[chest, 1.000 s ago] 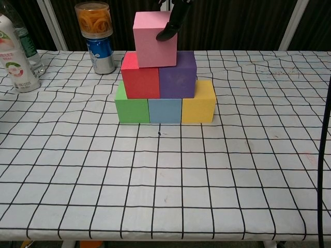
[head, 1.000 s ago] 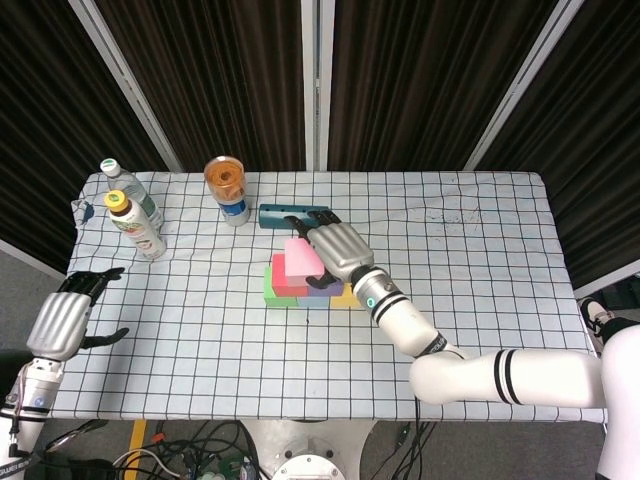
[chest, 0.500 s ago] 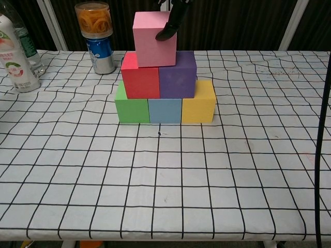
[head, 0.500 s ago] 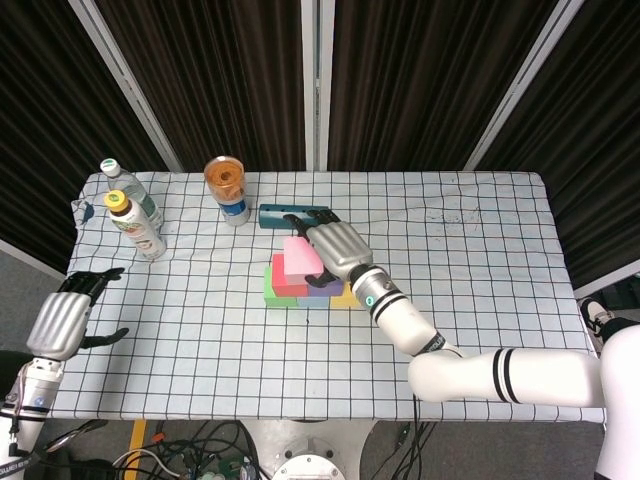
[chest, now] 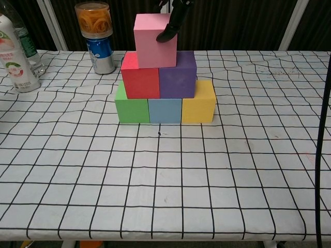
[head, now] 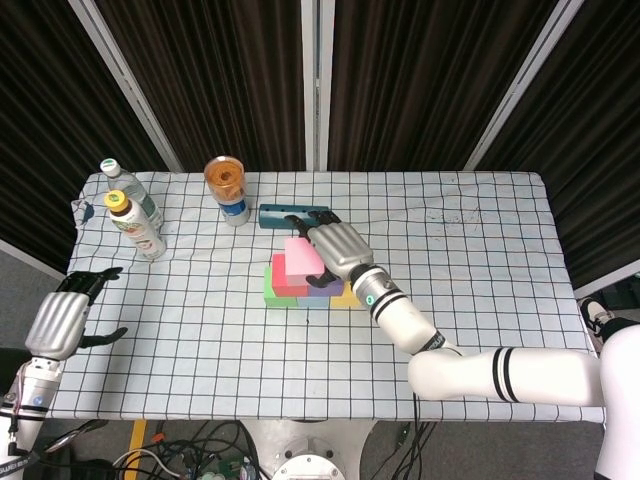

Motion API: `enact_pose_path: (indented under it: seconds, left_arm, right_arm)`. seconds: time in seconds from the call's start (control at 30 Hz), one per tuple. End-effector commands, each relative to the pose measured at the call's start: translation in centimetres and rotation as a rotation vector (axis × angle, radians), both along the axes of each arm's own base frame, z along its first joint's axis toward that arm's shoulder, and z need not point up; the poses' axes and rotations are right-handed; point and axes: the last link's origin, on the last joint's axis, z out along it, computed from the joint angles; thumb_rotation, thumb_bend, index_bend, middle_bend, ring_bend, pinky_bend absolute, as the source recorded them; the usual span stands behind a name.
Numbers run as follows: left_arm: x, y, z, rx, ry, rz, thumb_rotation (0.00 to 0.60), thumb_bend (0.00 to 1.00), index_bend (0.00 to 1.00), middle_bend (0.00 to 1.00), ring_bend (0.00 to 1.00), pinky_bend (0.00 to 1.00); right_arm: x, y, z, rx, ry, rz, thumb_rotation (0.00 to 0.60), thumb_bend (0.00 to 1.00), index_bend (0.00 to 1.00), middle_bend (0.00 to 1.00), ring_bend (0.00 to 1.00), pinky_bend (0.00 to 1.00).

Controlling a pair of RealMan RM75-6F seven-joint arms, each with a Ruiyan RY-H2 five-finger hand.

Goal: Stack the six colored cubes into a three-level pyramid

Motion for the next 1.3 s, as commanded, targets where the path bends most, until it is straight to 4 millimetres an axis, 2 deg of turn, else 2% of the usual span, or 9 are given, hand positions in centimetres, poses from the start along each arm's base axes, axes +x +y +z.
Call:
enact_pose_path:
  seconds: [0.03,0.3,0.6,0.8,0.93,1.03,1.13,1.23,1.3]
  left_arm:
    - [0.0,0.0,0.0,0.002,0.000,-0.002,0.600,0.09,0.17,0.23,0.24,0.18]
    - [0.0,0.0,0.0,0.003,0.000,0.000,0.600,0.09,0.17,0.23,0.24,0.18]
    - [-0.2,-0.1,0.0,0.007,-0.001,0.000,0.600,0.09,0.17,0.23,0.24,0.18]
    - [-0.2,-0.2,0.1,0.005,0.001,-0.001,0.600,0.09,0.17,0.23,0.24,0.18]
    - [-0.2,-0.2,0.4,0.016,0.010,0.000,0.600,0.09,0.17,0.23,0.24,0.18]
    - [-0.6,-0.2,0.9,0.041,0.014,0.010,0.600,0.09,0.17,0.23,0.24,0.18]
    - [-1.4,-0.4,1.8,0.084,0.022,0.043,0.600,0.09,0.17,0.23,0.24,0.18]
    - [-2.5,-0.9,2.7,0.129,0.021,0.082,0.600,0.09,0.17,0.23,0.24,0.17]
    - [-3.3,-1.5,3.0,0.149,0.032,0.105,0.600,0.09,0.17,0.23,0.23,0.16]
  right_arm:
    - [0.0,0.0,0.0,-0.001,0.005,0.001,0.600,0.20,0.00,0.30,0.01,0.00]
    - [-0.1,0.0,-0.2,-0.002,0.009,-0.003,0.600,0.20,0.00,0.29,0.01,0.00]
    - [-0.2,0.1,-0.2,0.008,0.006,-0.008,0.600,0.18,0.00,0.12,0.00,0.00]
    - [-0.2,0.3,-0.1,0.011,-0.001,-0.003,0.600,0.18,0.00,0.11,0.00,0.00]
    - [-0.6,0.9,1.0,0.007,-0.019,0.004,0.600,0.18,0.00,0.10,0.00,0.00]
    - [-1.8,1.8,2.9,-0.025,-0.066,0.010,0.600,0.18,0.00,0.08,0.00,0.00]
    - [-4.3,3.0,5.4,-0.109,-0.119,0.019,0.600,0.18,0.00,0.07,0.00,0.00]
    - [-8.5,4.6,7.7,-0.228,-0.118,0.018,0.600,0.18,0.00,0.07,0.00,0.00]
    - [-12.1,6.1,9.1,-0.303,-0.110,0.003,0.600,0.18,0.00,0.08,0.00,0.00]
